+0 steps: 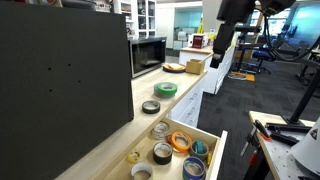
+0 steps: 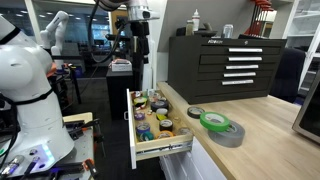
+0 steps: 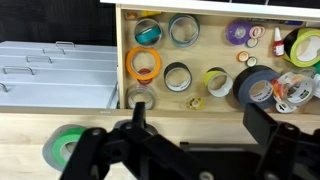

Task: Put the green tape in the open drawer

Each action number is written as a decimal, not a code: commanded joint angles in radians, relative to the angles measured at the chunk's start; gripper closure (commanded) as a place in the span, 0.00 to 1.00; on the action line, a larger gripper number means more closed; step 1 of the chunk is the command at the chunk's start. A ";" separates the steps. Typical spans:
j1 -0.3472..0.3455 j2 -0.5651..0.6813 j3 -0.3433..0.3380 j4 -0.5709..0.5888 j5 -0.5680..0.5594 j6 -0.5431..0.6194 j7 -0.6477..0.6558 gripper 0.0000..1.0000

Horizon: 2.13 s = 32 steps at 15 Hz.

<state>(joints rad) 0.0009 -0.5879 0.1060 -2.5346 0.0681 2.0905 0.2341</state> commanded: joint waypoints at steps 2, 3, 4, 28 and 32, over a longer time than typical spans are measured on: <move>-0.024 0.133 -0.062 0.105 -0.027 -0.005 -0.077 0.00; -0.029 0.161 -0.073 0.124 -0.042 0.002 -0.103 0.00; -0.029 0.182 -0.087 0.139 -0.049 0.005 -0.138 0.00; -0.038 0.463 -0.205 0.303 -0.092 0.078 -0.558 0.00; -0.042 0.514 -0.202 0.312 -0.104 0.143 -0.599 0.00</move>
<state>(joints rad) -0.0356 -0.1163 -0.0914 -2.2499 -0.0471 2.2012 -0.3155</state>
